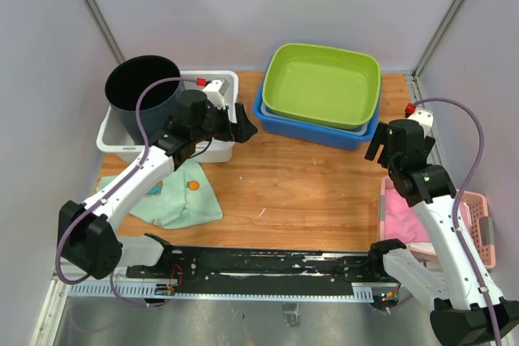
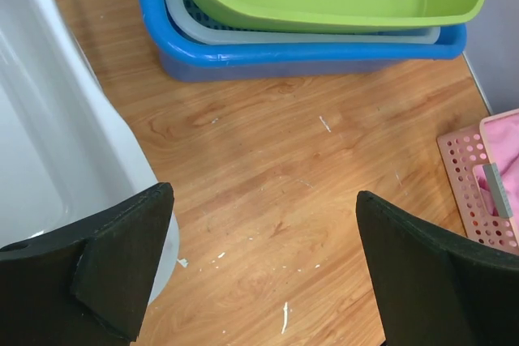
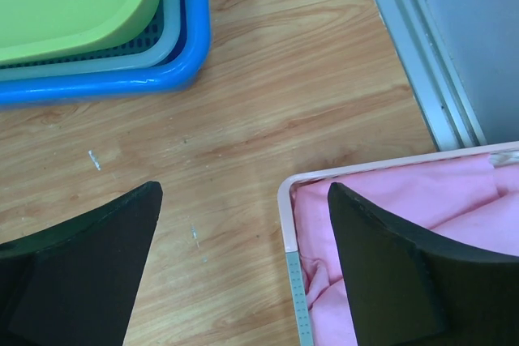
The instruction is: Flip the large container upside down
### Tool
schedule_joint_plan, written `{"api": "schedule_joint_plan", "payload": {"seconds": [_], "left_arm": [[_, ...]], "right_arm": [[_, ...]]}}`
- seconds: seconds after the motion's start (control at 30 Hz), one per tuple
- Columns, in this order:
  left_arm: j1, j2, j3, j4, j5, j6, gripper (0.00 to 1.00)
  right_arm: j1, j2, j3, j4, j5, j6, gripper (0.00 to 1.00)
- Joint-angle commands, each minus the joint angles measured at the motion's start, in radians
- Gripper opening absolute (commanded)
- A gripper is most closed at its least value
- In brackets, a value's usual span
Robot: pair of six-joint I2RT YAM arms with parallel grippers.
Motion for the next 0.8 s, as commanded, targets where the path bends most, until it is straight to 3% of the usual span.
{"api": "schedule_joint_plan", "payload": {"seconds": [0.0,0.13,0.33,0.5,0.67,0.77], "left_arm": [[-0.001,-0.034,-0.002,-0.001,-0.039,0.029,0.99],[-0.001,-0.053,-0.011,0.011,-0.1,0.025,0.99],[-0.03,-0.077,-0.132,0.186,-0.107,-0.052,0.99],[-0.325,-0.109,-0.177,0.266,-0.424,0.057,0.99],[-0.36,-0.086,-0.127,0.163,-0.427,-0.045,0.99],[-0.36,-0.096,-0.123,0.128,-0.395,-0.061,0.99]], "right_arm": [[-0.014,-0.02,-0.014,-0.011,0.079,-0.011,0.86],[-0.014,-0.045,-0.024,0.003,0.073,-0.011,0.86],[-0.013,-0.09,-0.081,0.054,0.062,0.025,0.86],[-0.013,-0.073,-0.108,0.123,0.023,0.014,0.86],[-0.015,0.124,0.03,0.145,0.092,-0.012,0.86],[-0.043,0.284,0.161,0.141,0.032,-0.029,0.86]]}}
